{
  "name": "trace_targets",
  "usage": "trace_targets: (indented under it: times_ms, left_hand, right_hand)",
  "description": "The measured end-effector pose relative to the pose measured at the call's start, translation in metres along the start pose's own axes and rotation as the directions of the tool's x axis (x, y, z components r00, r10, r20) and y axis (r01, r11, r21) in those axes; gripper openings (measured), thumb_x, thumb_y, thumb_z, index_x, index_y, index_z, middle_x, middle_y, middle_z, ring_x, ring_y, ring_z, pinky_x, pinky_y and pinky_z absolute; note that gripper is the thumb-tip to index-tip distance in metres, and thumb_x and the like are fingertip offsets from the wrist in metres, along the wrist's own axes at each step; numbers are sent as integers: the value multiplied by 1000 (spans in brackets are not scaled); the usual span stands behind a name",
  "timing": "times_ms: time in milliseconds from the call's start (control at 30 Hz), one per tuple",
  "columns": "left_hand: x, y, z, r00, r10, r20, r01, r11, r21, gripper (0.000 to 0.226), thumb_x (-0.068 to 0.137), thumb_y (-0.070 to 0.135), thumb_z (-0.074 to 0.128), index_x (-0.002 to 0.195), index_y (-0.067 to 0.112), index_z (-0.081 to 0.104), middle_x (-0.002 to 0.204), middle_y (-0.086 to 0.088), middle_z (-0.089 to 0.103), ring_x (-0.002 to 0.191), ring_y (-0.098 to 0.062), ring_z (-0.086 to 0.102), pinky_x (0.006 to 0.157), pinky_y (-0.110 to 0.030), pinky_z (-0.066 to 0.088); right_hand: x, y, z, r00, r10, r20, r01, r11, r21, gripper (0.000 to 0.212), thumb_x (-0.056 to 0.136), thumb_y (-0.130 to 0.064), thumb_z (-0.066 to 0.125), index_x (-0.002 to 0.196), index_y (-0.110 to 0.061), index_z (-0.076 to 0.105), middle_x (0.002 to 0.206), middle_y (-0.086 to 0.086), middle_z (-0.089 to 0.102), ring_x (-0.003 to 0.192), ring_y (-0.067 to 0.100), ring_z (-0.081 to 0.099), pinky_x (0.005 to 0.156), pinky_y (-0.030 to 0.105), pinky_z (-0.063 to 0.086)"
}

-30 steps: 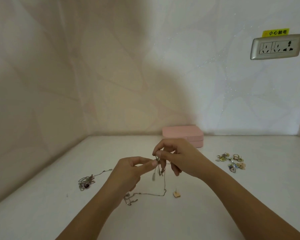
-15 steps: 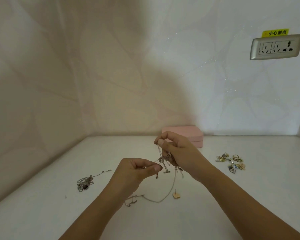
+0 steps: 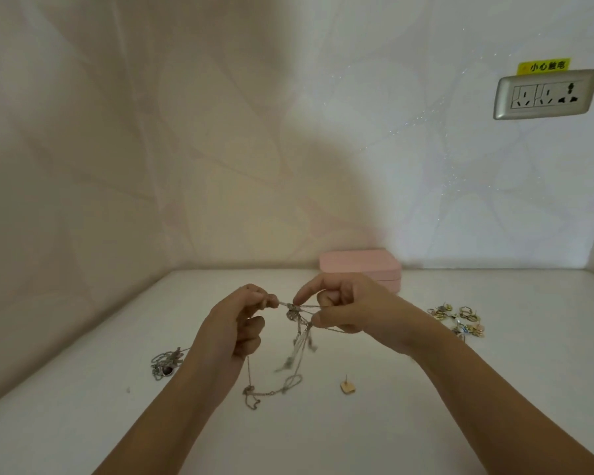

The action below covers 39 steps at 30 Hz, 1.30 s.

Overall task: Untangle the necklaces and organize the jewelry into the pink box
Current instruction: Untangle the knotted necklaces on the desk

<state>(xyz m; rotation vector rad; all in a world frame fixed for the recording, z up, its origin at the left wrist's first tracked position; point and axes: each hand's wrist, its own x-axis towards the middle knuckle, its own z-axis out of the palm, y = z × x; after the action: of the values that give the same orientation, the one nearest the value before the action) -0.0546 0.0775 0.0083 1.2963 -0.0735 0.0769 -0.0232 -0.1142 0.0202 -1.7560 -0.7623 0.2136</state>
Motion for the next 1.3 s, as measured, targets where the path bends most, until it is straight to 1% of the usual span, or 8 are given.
trace_targets:
  times_ms: [167,333,467,633,800,1033,1133,1300]
  left_hand:
    - [-2,-4,4,993,-29,113,36,998,-53,23,70,14,54,55,17,38,65,-3,57,41,-7,14,37,-17,10]
    - [-6,0,3,999,17,30,-27,930,367,47,70,51,65,54,19,35,50,6,31,45,-10,15,41,-20,16]
    - [-8,-12,10,999,13,29,-27,832,554,28,77,41,72,64,16,66,43,8,28,37,-9,18,40,-19,17]
    - [-7,-24,12,994,26,103,-79,834,547,23,94,31,55,93,24,76,43,5,27,38,-8,21,40,-16,23]
    - [0,-27,9,996,-65,58,38,927,373,31,99,18,45,93,9,74,82,-9,71,57,-7,51,56,-18,48]
    - [5,-19,2,998,-11,-58,35,907,420,12,83,23,69,84,11,71,46,14,42,41,-5,28,43,-17,26]
    - [3,-20,4,996,20,-90,23,891,454,27,71,30,80,68,13,60,45,12,35,39,-6,25,45,-19,22]
    - [-6,-15,10,988,91,-123,-18,869,495,24,76,30,76,80,7,73,35,15,38,32,-1,36,43,-13,26]
  right_hand:
    - [2,4,0,984,87,-157,-75,994,82,10,89,-6,62,91,-8,72,48,-4,40,42,9,32,42,17,26]
    - [0,4,-2,964,148,-222,-135,988,73,25,97,-22,52,87,-11,72,45,2,46,38,12,29,42,21,24]
    - [4,6,8,912,292,-289,-280,957,81,46,97,-42,48,66,-10,58,42,3,47,35,13,28,40,22,21]
    - [4,7,11,885,376,-276,-349,926,142,44,98,-43,44,80,-7,60,59,13,64,35,12,30,39,19,23]
    - [6,7,16,905,379,-192,-354,923,151,41,100,-44,39,84,-8,51,66,14,67,43,19,47,46,23,37]
    - [4,6,16,947,309,-82,-287,934,211,40,103,-33,37,90,-5,63,65,14,66,44,16,54,43,20,41]
    - [2,3,17,960,272,-60,-256,946,198,36,103,-27,37,95,-7,66,63,11,65,45,15,53,44,19,41]
    - [1,1,19,986,165,-8,-163,979,126,27,102,-17,42,112,-7,66,71,12,68,53,16,59,51,21,48]
